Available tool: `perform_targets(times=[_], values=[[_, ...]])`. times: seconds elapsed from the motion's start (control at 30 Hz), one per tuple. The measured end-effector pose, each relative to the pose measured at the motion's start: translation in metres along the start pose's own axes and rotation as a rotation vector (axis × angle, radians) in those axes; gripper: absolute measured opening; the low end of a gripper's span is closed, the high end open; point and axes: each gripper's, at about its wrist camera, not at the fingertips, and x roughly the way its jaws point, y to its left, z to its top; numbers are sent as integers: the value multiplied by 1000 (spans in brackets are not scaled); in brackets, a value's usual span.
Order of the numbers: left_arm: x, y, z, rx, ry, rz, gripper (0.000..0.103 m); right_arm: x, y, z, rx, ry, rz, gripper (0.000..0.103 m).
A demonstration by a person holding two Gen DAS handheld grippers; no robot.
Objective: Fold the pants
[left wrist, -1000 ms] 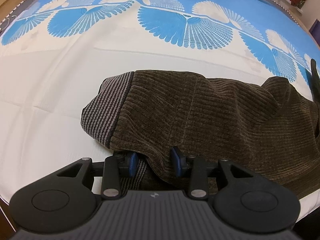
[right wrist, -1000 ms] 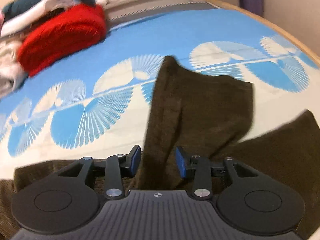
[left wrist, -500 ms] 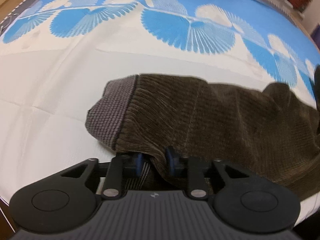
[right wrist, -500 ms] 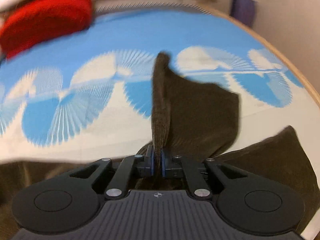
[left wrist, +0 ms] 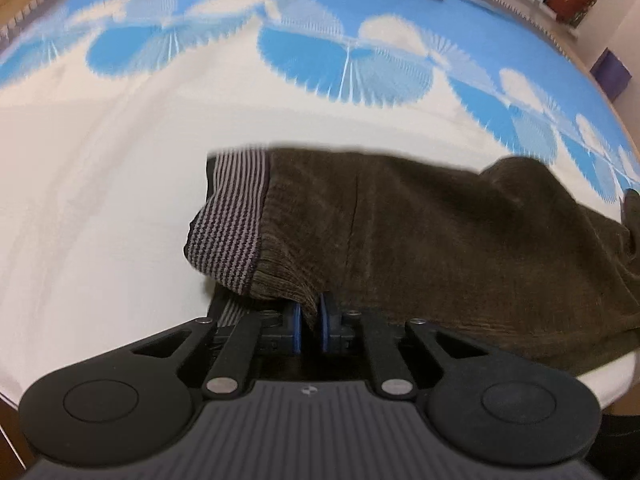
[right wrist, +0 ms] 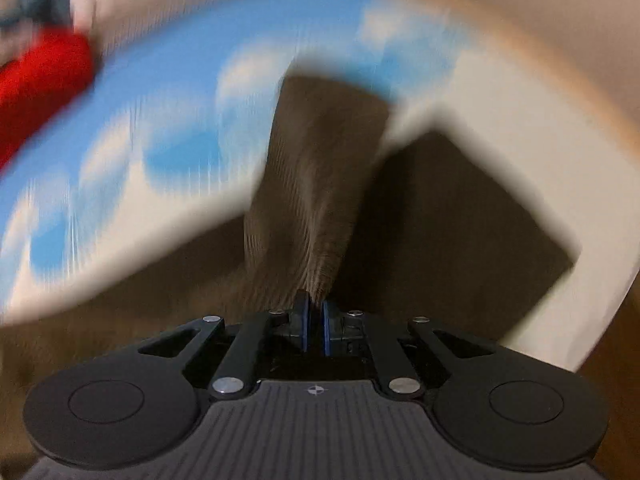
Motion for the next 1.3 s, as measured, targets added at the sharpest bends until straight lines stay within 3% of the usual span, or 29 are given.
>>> perform_targets(times=[0.03,0.1,0.13,0.2,0.27,0.4,0.67,0.73,0.77,0.87,1.07,1.3], values=[[3,4,-1,1,14,1,11,12,-7,-7,-10,87,-14,9],[4,7,-1,-4,20,-4,13,18,-17,-10,-31,132,-34,10],[3,7,-1,-8,13,-10,15,18,-21,-10,-44,119,-33,10],[1,6,1,-24,1,-11,33,14,-31,-5,-21,72,-21,12],[2,4,4,-34,-1,-21,39,11,-44,-1,39,47,14,24],[11,-8,9,-11,21,17,44,4,-61,7,148,-32,25,29],[27,-15,15,25,63,69,44,4,-80,21,222,-112,20,37],[29,-17,15,40,66,86,35,6,-83,22,227,-119,8,37],[29,-18,15,52,62,104,22,6,-84,23,232,-126,3,37],[28,-18,17,59,51,110,16,4,-92,25,278,-161,3,37],[33,-23,20,89,63,129,16,2,-118,29,466,-245,4,37],[38,-25,21,112,71,131,16,32,-143,33,536,-220,43,38]])
